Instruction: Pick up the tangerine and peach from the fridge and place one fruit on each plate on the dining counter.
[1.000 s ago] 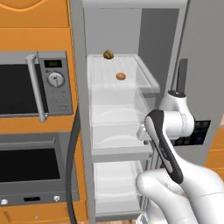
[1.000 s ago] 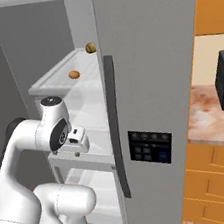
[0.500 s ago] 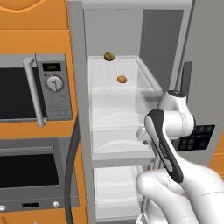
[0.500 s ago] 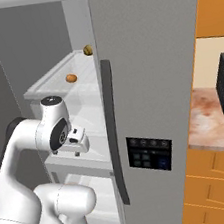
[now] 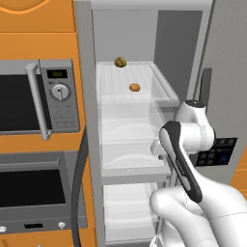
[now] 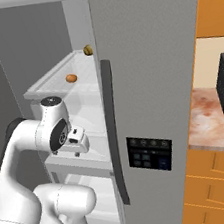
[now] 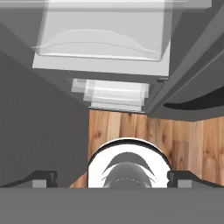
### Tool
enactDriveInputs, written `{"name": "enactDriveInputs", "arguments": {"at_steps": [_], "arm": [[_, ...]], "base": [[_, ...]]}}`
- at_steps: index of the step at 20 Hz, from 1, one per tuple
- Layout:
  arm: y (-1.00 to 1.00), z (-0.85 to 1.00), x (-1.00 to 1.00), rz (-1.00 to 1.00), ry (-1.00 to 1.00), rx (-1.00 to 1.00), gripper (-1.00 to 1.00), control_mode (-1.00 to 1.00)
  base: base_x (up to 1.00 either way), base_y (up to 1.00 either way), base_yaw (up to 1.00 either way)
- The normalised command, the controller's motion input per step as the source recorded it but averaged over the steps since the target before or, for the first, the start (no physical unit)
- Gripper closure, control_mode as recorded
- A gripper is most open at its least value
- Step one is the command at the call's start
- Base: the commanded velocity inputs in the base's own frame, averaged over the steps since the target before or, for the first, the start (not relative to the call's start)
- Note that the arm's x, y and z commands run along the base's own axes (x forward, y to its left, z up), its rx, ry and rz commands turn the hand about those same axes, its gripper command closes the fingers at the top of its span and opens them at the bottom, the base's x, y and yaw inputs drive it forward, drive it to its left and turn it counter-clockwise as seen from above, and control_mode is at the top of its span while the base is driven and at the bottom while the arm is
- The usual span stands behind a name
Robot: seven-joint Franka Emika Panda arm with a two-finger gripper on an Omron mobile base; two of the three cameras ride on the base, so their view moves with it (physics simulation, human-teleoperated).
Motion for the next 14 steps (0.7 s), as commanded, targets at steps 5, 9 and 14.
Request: {"name": "enactDriveInputs", "arguments": {"at_steps": [5, 9, 14], "arm": [[0.10, 0.13, -0.02, 0.01, -0.39, 0.00, -1.00, -1.00], [0.05, 0.36, -0.04, 0.05, -0.37, 0.00, -1.00, -1.00], [0.12, 0.52, 0.02, 0.11, -0.30, -0.01, -1.00, -1.00]], "base": [[0.00, 0.00, 0.00], [0.00, 0.00, 0.00], [0.00, 0.00, 0.00]]}}
